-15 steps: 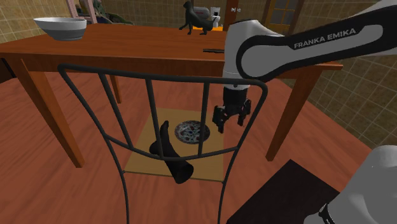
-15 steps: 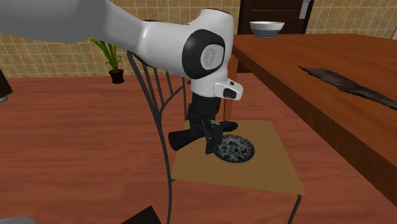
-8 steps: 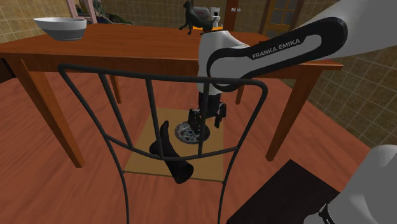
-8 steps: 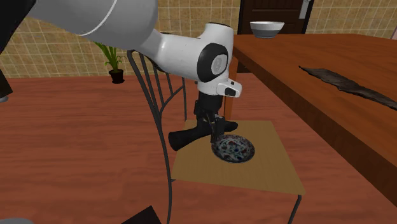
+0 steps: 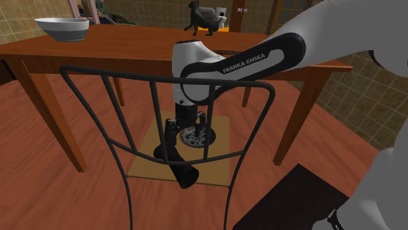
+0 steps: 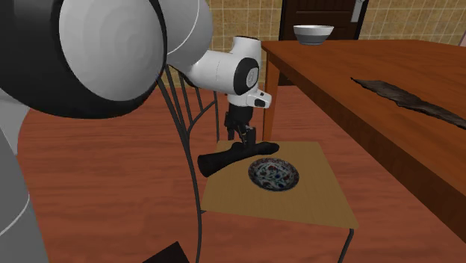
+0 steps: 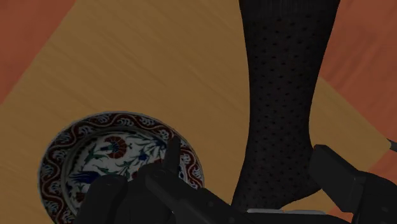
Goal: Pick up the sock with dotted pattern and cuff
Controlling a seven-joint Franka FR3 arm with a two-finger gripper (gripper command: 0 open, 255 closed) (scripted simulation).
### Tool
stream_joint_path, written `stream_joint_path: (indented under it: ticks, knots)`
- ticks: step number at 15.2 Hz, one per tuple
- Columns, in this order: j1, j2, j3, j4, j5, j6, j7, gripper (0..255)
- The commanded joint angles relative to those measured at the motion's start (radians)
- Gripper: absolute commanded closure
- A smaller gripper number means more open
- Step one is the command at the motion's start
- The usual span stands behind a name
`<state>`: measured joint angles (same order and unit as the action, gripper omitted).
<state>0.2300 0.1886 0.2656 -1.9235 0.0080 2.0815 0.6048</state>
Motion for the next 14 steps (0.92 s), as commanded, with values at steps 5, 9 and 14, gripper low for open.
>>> stream_joint_path:
  ticks: [5, 9, 14]
  knots:
    - [0.065, 0.192, 0.016, 0.154, -0.058, 0.024, 0.053, 0]
    - [0.068, 0.218, 0.012, 0.134, -0.065, 0.068, 0.056, 0]
    - [0.070, 0.236, 0.010, 0.124, -0.071, 0.096, 0.059, 255]
